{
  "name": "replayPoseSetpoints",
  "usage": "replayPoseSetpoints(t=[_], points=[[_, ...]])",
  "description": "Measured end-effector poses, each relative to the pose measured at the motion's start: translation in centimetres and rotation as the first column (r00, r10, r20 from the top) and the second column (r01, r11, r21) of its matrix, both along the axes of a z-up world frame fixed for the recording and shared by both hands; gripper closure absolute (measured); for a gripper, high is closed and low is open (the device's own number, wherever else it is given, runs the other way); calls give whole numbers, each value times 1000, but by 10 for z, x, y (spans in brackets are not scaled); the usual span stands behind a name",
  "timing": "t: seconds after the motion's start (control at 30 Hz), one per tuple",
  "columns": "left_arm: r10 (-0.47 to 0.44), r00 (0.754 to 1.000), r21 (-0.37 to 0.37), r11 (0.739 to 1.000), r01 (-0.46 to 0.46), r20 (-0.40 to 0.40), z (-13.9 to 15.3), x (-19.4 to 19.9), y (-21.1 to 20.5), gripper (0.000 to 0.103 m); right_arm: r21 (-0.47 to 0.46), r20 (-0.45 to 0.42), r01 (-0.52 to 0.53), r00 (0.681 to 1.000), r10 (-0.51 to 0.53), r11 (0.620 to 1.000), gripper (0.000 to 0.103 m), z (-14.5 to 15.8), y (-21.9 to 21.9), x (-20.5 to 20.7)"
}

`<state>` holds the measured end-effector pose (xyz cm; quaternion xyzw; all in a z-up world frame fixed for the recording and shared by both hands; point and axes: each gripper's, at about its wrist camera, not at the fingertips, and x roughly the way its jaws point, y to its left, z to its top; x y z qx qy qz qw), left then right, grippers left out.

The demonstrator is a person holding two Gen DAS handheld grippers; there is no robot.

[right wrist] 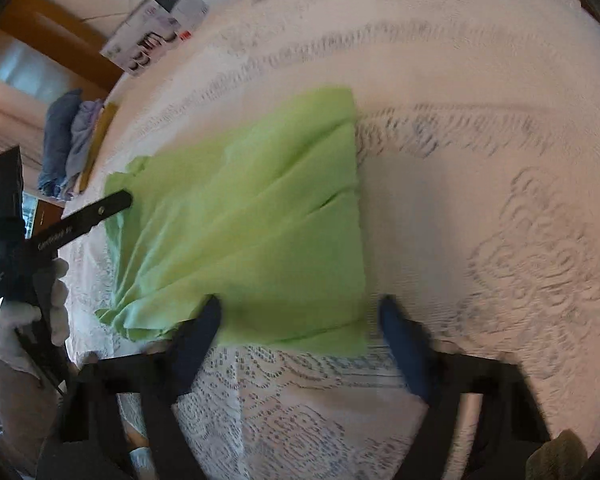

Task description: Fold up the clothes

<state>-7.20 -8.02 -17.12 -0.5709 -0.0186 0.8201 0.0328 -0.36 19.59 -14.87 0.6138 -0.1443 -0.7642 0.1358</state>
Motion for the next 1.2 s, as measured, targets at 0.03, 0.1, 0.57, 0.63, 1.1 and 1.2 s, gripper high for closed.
replayPoseSetpoints(t=[0.03, 0.1, 0.57, 0.63, 1.1, 1.2], points=[[19, 1000, -6, 1000, -19, -8, 0, 1, -2, 97, 45, -4, -1, 1000, 1, 999, 64, -2, -2, 0], [63, 998, -11, 998, -64, -24, 0, 4, -12, 97, 103, 1, 9, 1000, -10, 995, 83, -3, -1, 0], [-238, 964, 177, 950, 257, -119, 68, -14, 83, 42, -50, -36, 73, 997, -75, 996, 52, 25, 48, -2], [-299, 951, 186, 933, 309, -82, 55, -25, 114, 42, -54, -27, 69, 997, -70, 996, 52, 21, 47, -4], [-190, 980, 103, 977, 184, 51, 20, -54, 106, 103, 9, 65, 10, 998, -11, 1000, 86, -12, 26, 15], [-141, 989, 122, 983, 135, 44, 35, -31, 71, 96, -27, 80, 29, 996, -27, 999, 83, -7, 38, 27]])
